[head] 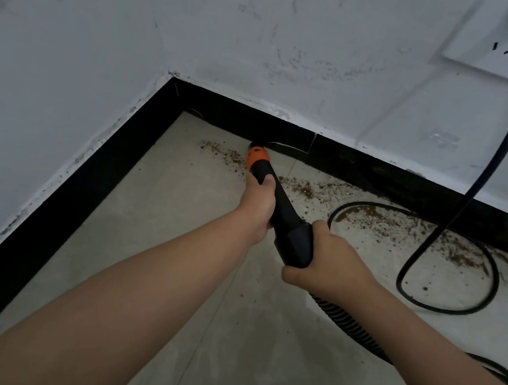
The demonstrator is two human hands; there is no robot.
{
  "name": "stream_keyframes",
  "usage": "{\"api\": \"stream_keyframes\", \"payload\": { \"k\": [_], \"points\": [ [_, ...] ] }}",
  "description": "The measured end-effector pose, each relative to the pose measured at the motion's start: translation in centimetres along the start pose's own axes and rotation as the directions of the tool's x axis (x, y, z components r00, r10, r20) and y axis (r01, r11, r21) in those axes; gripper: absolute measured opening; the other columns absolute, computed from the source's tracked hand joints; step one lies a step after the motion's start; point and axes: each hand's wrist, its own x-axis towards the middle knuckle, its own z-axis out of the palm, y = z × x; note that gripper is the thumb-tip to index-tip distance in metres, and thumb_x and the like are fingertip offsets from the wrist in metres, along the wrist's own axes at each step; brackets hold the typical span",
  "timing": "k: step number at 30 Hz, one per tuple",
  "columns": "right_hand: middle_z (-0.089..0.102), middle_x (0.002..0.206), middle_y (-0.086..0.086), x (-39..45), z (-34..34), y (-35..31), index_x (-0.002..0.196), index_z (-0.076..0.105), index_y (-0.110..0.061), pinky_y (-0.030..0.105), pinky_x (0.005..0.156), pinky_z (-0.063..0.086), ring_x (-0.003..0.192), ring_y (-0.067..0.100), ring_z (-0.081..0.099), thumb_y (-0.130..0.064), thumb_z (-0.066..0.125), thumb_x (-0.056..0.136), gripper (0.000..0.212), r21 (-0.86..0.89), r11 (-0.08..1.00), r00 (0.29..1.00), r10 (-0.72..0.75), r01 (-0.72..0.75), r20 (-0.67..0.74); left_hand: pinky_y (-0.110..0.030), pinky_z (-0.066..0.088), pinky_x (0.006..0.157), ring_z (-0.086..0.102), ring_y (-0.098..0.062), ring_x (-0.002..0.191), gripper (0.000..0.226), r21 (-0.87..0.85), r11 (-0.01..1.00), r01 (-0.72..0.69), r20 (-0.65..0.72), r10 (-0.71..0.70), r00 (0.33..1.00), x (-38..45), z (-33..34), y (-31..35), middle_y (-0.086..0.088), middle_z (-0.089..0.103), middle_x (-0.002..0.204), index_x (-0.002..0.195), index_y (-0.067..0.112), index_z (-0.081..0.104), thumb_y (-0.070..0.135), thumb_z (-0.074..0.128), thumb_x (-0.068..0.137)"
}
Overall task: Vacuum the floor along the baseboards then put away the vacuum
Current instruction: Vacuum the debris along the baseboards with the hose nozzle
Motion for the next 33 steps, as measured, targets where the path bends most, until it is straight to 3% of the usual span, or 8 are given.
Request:
{"api": "stream_keyframes", "payload": {
  "k": [18,27,33],
  "points": [
    [0.051,0.082,-0.006,-4.5,-3.1,5.0,0.102,0.034,-0.018,0.027,0.059,0.048,0.069,0.009,0.055,-0.038,0.071,0.072,0.051,-0.114,0.983,0.989,0.141,-0.146,-0.049,-0.049,0.04,0.103,0.038,-0.032,0.13,0.056,0.046,0.996,0.078,0.148,-0.084,0.985,-2.7,6.5,-2.6,-0.008,0.028,0.15,0.149,0.03,0.001,0.029,0.03,0.102],
    [0.051,0.08,-0.006,-5.7,-3.8,5.9,0.101,0.034,-0.019,0.025,0.057,0.047,0.067,0.007,0.054,-0.038,0.071,0.073,0.05,-0.135,0.973,0.982,0.182,-0.187,-0.052,-0.045,0.045,0.096,0.04,-0.032,0.128,0.056,0.067,0.991,0.116,0.157,-0.125,0.98,-3.4,8.0,-3.1,-0.008,0.029,0.149,0.149,0.029,0.0,0.031,0.03,0.102],
    [0.051,0.08,-0.006,-5.1,-3.6,5.2,0.101,0.035,-0.018,0.026,0.057,0.047,0.067,0.008,0.054,-0.037,0.071,0.071,0.05,-0.117,0.983,0.99,0.137,-0.141,-0.04,-0.048,0.038,0.105,0.036,-0.032,0.132,0.057,0.068,0.995,0.074,0.11,-0.081,0.991,-2.8,7.1,-3.2,-0.007,0.025,0.151,0.149,0.031,-0.002,0.033,0.029,0.101]
  ]
}}
